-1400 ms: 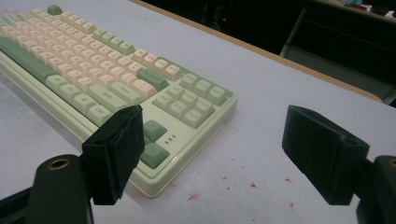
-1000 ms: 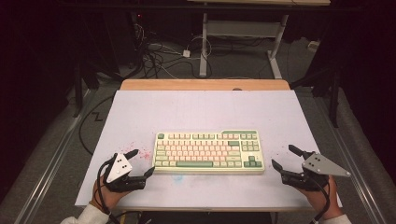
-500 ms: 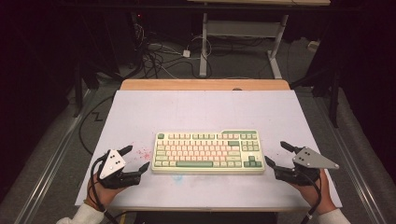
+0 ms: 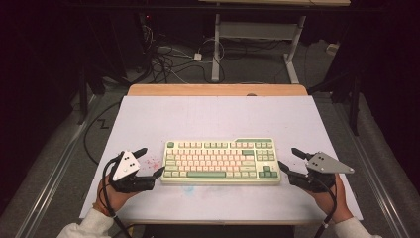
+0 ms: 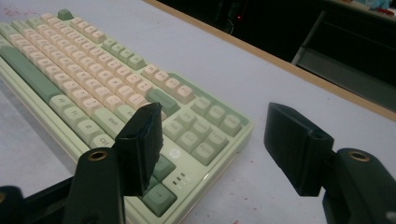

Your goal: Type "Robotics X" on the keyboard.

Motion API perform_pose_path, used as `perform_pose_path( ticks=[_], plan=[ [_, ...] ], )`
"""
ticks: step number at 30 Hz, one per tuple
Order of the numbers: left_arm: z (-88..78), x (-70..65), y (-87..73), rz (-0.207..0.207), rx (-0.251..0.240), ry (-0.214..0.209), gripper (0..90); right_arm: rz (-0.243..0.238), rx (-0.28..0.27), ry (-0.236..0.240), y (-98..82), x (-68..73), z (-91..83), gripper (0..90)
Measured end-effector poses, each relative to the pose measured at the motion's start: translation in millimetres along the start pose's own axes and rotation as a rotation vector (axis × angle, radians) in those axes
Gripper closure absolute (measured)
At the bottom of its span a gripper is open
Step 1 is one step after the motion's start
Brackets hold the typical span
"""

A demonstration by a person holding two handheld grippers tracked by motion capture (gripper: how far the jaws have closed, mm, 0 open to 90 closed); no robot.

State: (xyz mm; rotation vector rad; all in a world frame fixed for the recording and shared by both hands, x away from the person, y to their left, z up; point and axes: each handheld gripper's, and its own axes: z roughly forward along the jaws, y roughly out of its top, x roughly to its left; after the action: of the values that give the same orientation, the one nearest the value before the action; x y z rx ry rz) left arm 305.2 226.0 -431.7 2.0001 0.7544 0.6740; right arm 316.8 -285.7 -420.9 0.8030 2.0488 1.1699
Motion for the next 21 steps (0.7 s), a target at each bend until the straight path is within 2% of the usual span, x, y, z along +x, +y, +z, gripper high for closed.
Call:
perform_pose_path(
  ticks=[8, 9, 11, 15, 21],
  plan=[
    [10.9, -0.4, 10.8, 0.000, 0.001, -0.018, 17.7, -0.007, -0.009, 0.003, 10.8, 1.1, 11.2, 37.3],
    [12.4, -0.3, 12.6, 0.012, -0.005, -0.015, 17.7, -0.011, -0.006, 0.003, 11.9, 2.2, 12.8, 37.2],
    [14.9, -2.3, 14.8, 0.005, -0.003, -0.025, 17.7, -0.018, -0.006, 0.007, 13.6, 3.7, 16.5, 37.3],
    [20.1, -6.2, 18.4, 0.024, -0.004, -0.032, 17.7, -0.019, 0.002, 0.020, 15.6, 7.5, 22.0, 37.4],
    [26.7, -13.0, 16.3, 0.035, 0.011, -0.050, 17.6, -0.036, 0.006, 0.039, 19.8, 13.2, 26.6, 43.6]
  ],
)
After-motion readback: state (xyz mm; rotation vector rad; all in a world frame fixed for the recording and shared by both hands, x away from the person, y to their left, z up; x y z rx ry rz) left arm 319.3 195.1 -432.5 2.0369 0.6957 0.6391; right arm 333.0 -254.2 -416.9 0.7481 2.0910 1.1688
